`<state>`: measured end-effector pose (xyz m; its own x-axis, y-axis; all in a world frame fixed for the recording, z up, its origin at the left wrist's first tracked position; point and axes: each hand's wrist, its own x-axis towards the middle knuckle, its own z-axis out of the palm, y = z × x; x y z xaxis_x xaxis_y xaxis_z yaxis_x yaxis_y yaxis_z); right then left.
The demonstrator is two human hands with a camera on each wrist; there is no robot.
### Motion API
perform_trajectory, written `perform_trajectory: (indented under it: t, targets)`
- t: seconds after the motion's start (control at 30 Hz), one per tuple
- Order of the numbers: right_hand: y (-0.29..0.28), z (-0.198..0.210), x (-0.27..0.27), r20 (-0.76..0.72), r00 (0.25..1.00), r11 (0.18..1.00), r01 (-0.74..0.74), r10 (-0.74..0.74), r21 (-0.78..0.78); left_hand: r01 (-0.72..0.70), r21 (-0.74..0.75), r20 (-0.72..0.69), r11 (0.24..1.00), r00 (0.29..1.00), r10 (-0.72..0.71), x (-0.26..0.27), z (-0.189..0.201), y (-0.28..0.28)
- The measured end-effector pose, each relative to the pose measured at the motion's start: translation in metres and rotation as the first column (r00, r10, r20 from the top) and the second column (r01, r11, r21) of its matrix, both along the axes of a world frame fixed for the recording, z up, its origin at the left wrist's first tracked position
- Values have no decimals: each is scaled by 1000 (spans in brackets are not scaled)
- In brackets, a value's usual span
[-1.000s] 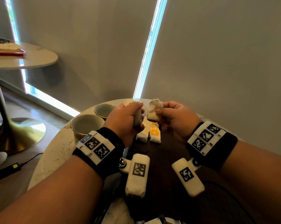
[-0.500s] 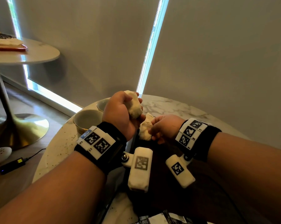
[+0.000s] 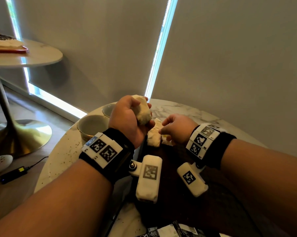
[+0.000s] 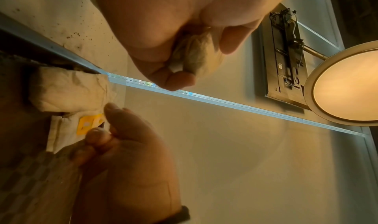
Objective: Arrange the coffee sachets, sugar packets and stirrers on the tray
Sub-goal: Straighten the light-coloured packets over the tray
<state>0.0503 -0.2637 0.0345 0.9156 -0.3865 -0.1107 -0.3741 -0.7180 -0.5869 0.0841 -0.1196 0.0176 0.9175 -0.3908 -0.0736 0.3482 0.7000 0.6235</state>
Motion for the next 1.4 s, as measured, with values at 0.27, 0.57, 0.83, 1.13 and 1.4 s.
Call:
perform_trajectory:
  t: [0.27,0.57,0.83,1.13,1.4]
  targets:
    - [9,6,-27,-346,804,691,-594,484,-413,1,-7,9,1000,1000,-1,0,-1,0]
    - [5,-22,-15,-534,730,541,-679,426,-496,-5,9,-4,1000,1000,5,0,0,0]
    - [2,-17,-17,-451,780,631,-621,435,-465,-7,0,-16,1000,1000,7,-2,1,0]
    - [-12,17,-26,312,914,966,-240,259,-99,38,62,5,997,999,-38,-6,5,-5]
    - [-6,17,-23,450,882,934,-269,140,237,87,230,144,969,982,-122,-1,-5,-5]
